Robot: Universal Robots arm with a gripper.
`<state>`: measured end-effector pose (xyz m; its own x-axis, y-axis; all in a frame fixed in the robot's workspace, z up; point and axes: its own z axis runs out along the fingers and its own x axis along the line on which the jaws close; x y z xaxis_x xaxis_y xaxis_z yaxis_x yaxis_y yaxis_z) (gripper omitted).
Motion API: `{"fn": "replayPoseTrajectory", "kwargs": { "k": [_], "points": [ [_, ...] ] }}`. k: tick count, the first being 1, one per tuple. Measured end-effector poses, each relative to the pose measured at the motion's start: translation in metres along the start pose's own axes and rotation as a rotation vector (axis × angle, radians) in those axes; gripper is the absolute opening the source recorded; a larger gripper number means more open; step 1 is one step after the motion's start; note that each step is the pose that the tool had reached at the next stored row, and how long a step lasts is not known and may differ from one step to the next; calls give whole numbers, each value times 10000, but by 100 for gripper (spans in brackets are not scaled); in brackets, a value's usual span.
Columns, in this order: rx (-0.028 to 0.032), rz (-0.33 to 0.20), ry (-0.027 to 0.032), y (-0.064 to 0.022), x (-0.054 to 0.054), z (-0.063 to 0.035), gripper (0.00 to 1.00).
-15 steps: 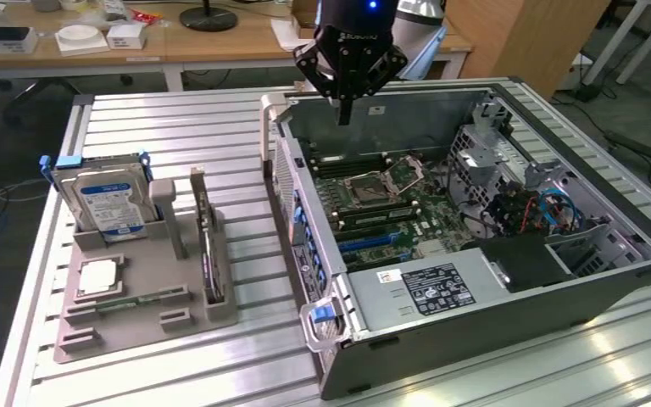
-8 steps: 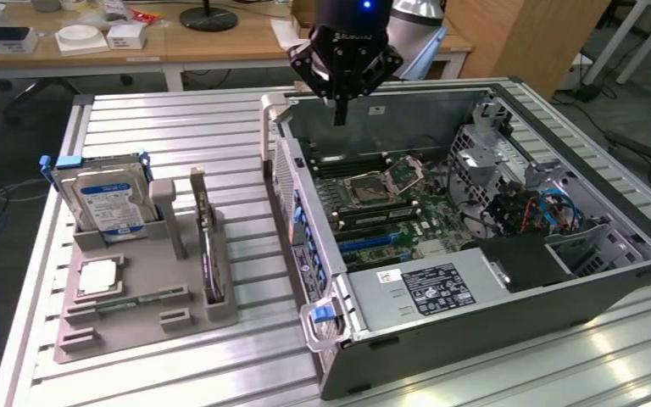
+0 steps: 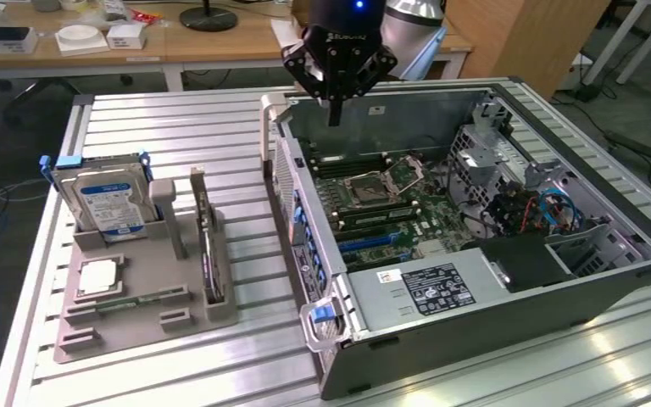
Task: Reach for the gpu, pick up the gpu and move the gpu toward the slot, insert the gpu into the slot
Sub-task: 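Reach for the gpu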
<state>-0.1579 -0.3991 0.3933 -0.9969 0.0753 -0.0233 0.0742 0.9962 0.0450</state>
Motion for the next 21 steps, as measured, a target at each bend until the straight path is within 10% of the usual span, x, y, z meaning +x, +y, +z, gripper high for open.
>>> {"fn": "replayPoseTrajectory", "kwargs": {
  "k": [21],
  "points": [
    [0, 0, 0, -15, 183, -5, 10]
  ]
}}
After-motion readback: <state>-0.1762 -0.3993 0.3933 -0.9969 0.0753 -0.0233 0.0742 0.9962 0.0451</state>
